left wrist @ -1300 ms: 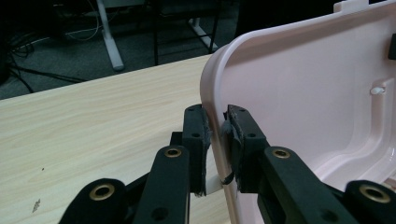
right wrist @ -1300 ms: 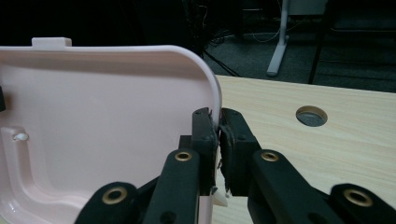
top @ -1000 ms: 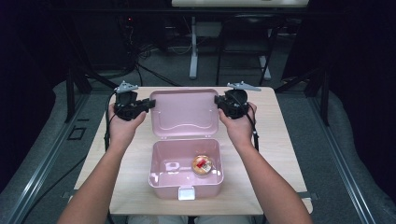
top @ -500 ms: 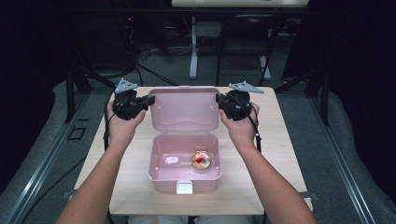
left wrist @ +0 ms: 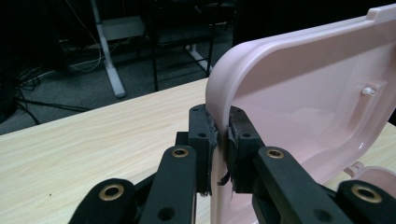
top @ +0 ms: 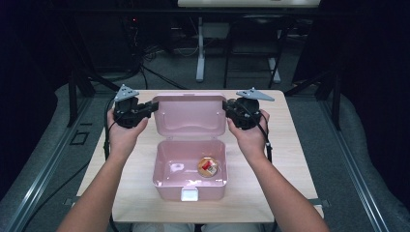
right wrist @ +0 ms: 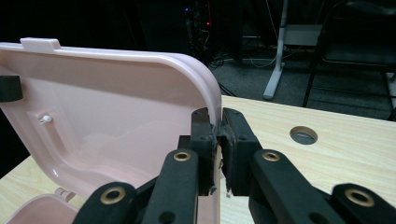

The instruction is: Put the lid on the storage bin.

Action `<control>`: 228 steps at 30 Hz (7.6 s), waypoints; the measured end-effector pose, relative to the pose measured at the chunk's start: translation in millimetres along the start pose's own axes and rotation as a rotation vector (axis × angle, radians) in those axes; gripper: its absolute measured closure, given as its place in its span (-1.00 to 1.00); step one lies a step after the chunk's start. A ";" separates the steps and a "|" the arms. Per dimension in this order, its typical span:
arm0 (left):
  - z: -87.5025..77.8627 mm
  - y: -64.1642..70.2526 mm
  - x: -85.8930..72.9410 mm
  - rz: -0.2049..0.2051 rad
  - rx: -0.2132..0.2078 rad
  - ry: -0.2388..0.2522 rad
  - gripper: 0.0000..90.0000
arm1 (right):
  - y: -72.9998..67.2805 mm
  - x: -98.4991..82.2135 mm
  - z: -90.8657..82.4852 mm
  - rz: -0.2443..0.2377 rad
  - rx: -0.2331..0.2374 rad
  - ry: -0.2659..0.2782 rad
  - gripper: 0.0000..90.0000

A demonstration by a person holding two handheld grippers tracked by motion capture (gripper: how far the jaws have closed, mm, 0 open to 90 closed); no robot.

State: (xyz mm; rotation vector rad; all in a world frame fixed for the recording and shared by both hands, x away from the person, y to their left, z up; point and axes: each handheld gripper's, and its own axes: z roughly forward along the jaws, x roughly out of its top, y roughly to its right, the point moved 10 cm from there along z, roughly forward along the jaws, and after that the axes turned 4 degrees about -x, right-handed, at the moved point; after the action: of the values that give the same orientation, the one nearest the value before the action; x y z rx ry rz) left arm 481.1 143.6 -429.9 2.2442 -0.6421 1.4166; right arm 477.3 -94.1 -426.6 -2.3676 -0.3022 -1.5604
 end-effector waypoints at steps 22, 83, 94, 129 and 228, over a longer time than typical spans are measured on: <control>-5.7 7.9 0.3 0.019 -0.024 0.008 0.82 | -3.6 -4.2 -14.4 -0.001 0.032 0.019 0.71; -55.0 38.0 -29.3 0.081 -0.141 -0.021 0.60 | -21.5 -27.9 -53.2 -0.083 0.133 -0.010 0.40; -64.8 44.0 -34.2 0.094 -0.159 -0.022 0.61 | -23.5 -34.8 -61.7 -0.081 0.155 -0.004 0.40; -81.2 59.3 -55.0 0.121 -0.176 -0.028 0.67 | -24.7 -57.9 -83.8 -0.095 0.204 -0.026 0.55; -113.7 62.0 -121.4 0.071 -0.220 -0.110 0.45 | -13.7 -132.8 -115.2 -0.110 0.260 -0.159 0.42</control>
State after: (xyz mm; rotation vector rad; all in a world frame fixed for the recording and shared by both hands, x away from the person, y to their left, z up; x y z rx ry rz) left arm 317.1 177.1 -489.1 2.1545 -0.8766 1.1963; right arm 321.9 -123.8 -504.3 -2.3041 -0.6391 -1.2881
